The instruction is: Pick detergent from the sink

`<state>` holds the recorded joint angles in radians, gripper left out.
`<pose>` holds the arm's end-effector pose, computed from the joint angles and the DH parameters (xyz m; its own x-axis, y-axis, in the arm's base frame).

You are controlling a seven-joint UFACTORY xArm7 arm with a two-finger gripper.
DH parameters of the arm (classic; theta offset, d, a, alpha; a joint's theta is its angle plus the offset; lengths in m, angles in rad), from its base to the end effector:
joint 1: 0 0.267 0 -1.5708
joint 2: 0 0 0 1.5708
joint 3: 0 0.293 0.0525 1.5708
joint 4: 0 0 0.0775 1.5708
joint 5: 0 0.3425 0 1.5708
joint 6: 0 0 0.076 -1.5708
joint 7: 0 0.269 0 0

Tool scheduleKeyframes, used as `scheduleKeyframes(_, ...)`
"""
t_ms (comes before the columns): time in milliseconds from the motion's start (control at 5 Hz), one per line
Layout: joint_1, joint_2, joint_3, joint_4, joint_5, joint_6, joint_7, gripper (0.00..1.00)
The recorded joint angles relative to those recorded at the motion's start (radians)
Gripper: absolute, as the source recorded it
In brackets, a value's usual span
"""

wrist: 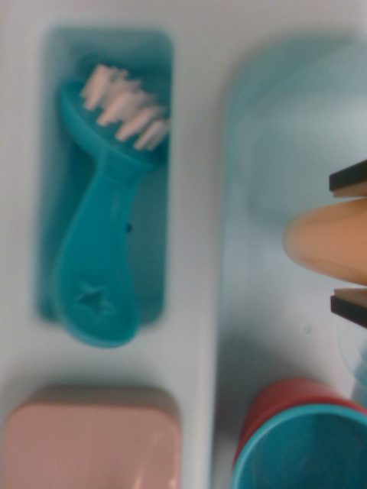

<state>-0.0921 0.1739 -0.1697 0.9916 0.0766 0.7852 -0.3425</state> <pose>0.4757 -0.1203 0.1037 0.9987 0.0302 0.0420 0.0308 -0.9994 -0.0135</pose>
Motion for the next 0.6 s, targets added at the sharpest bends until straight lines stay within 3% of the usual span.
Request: scheduleKeyframes(600, 0.0004, -0.008, 0.0, 0.024, -0.0024, 0.031, 0.002, 1.0)
